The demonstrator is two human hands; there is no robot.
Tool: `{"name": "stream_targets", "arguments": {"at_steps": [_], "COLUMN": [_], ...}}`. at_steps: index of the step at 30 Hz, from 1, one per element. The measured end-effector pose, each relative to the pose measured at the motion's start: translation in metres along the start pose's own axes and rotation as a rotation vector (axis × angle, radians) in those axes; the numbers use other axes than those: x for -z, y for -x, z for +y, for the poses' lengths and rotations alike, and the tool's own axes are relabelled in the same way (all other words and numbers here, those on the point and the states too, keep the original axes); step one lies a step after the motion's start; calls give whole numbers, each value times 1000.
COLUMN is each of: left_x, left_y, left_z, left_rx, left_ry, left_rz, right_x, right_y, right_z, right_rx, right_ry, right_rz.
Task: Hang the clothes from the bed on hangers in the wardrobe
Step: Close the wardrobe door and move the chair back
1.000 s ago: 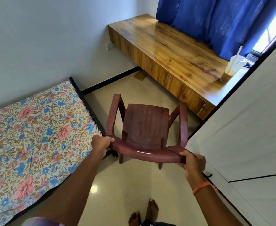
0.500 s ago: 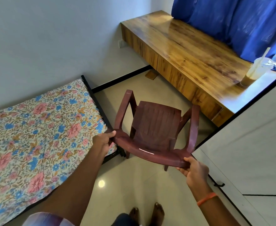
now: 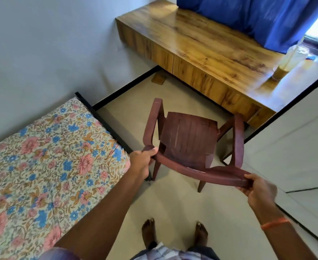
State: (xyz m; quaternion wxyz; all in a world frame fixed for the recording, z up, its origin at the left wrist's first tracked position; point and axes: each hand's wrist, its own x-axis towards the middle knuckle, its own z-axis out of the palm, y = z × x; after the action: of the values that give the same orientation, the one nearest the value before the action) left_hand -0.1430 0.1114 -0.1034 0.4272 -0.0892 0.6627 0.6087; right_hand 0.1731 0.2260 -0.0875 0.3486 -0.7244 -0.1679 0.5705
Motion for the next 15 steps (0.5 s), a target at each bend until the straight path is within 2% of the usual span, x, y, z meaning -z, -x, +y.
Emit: {"name": "stream_targets", "arguments": {"at_steps": [3, 6, 15], "left_x": [-1, 1, 15], "left_y": [-7, -20, -98], "left_z": [9, 29, 93], "left_rx": [0, 24, 58], "left_ry": [-24, -6, 59], "left_rz": [-42, -72, 9], "right_x": [-4, -21, -107], "right_y": [17, 38, 72], "right_z": [9, 13, 38], "right_rx": [41, 49, -70], "right_ry": [-46, -58, -74], "right_rz": [43, 1, -107]}}
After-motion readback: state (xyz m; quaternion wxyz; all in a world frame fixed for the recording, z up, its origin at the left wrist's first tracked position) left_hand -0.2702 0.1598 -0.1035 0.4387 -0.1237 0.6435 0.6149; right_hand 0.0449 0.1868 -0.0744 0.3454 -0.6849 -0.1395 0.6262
